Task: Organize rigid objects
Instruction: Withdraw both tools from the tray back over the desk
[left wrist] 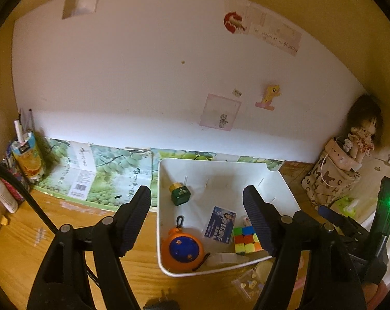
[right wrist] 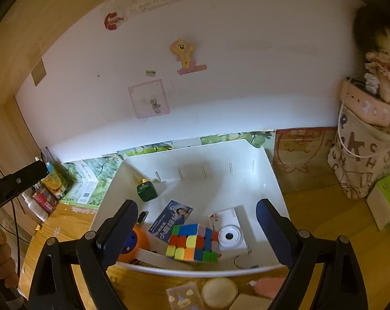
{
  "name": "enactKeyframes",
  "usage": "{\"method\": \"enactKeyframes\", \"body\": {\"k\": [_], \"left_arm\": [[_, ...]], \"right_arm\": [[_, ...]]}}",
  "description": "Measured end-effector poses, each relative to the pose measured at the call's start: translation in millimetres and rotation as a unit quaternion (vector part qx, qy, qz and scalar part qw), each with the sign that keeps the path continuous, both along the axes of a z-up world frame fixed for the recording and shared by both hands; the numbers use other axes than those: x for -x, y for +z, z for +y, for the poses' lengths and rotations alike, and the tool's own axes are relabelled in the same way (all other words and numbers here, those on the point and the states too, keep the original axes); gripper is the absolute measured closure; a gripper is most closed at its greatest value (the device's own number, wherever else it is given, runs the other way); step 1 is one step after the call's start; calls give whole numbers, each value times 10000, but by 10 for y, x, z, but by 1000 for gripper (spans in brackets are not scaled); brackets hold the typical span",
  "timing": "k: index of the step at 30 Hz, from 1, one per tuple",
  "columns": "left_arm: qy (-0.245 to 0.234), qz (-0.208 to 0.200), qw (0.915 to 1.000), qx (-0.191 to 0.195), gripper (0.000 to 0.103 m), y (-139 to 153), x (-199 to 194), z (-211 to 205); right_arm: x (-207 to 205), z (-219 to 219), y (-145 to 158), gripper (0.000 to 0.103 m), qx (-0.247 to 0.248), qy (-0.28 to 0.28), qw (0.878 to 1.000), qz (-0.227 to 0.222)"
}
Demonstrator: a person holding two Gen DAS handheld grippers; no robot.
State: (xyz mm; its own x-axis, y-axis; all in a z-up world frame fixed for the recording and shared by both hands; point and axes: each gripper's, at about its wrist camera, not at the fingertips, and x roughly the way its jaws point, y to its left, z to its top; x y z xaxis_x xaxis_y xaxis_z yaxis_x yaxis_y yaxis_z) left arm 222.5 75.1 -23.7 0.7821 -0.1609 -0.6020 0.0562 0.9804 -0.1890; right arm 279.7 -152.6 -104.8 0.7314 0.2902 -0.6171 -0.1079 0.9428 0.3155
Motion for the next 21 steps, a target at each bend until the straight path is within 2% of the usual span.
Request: {"method": "enactKeyframes", "body": {"k": [12, 17, 21], "left_arm": [[14, 2, 9995, -306, 26, 71, 508, 166], [-80, 28, 9989, -456, 26, 35, 706, 213], [-191, 31, 9981, -579, 26, 12, 857, 235]], "right_arm": [[572, -1, 88, 9, -18, -329, 9995, 15], [828, -30, 57, 9, -42, -543, 9984, 133], [1000, -86, 4, 9, -243, -731, 9966, 305]]}}
